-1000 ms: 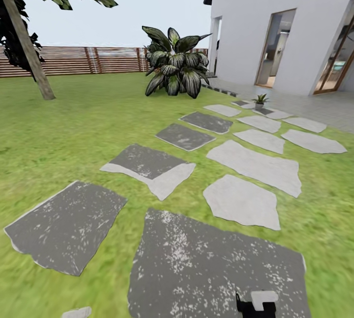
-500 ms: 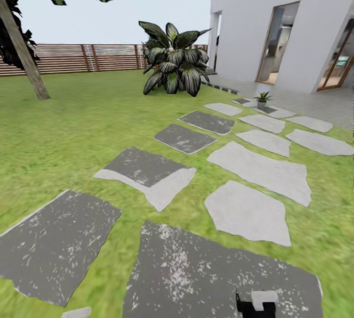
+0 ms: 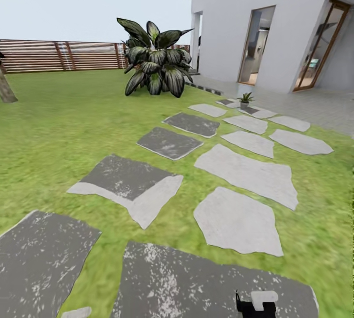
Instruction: Pick up the pesticide atomizer in the garden and spray insectifuge to fully cover both potted plants in the garden.
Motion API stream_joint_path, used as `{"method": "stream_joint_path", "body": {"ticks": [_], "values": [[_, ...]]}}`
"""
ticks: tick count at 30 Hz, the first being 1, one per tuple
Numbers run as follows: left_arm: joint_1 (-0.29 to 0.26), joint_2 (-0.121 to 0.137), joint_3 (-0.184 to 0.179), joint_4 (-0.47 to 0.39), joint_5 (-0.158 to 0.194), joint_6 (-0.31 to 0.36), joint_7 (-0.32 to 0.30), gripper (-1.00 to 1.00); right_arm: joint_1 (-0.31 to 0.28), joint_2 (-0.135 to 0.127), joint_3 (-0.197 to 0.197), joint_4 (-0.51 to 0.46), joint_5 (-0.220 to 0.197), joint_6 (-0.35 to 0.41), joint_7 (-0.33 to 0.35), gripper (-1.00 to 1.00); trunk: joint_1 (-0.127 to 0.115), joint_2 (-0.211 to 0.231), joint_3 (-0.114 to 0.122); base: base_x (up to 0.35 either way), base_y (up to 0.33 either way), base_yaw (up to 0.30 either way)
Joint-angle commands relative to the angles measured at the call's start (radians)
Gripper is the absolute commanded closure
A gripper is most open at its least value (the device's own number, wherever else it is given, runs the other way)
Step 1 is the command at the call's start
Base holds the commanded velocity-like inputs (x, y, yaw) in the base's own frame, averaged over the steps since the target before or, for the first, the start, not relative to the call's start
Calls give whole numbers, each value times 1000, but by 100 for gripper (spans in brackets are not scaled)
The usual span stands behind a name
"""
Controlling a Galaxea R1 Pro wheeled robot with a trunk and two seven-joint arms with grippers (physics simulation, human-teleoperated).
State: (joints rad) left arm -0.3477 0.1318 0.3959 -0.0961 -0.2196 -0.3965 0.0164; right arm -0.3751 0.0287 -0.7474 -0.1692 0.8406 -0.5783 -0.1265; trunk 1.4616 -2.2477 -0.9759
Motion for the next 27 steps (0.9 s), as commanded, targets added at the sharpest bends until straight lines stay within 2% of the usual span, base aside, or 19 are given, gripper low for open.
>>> {"method": "stream_joint_path", "body": {"ticks": [1, 27], "values": [[-1, 0, 7, 1, -10, -4, 2, 100, -1, 0, -4, 0, 11, -2, -7, -100, 0, 0, -1, 336, 0, -233], [-1, 0, 7, 1, -10, -4, 2, 100, -1, 0, -4, 0, 11, -2, -7, -100, 0, 0, -1, 337, 0, -233]]}}
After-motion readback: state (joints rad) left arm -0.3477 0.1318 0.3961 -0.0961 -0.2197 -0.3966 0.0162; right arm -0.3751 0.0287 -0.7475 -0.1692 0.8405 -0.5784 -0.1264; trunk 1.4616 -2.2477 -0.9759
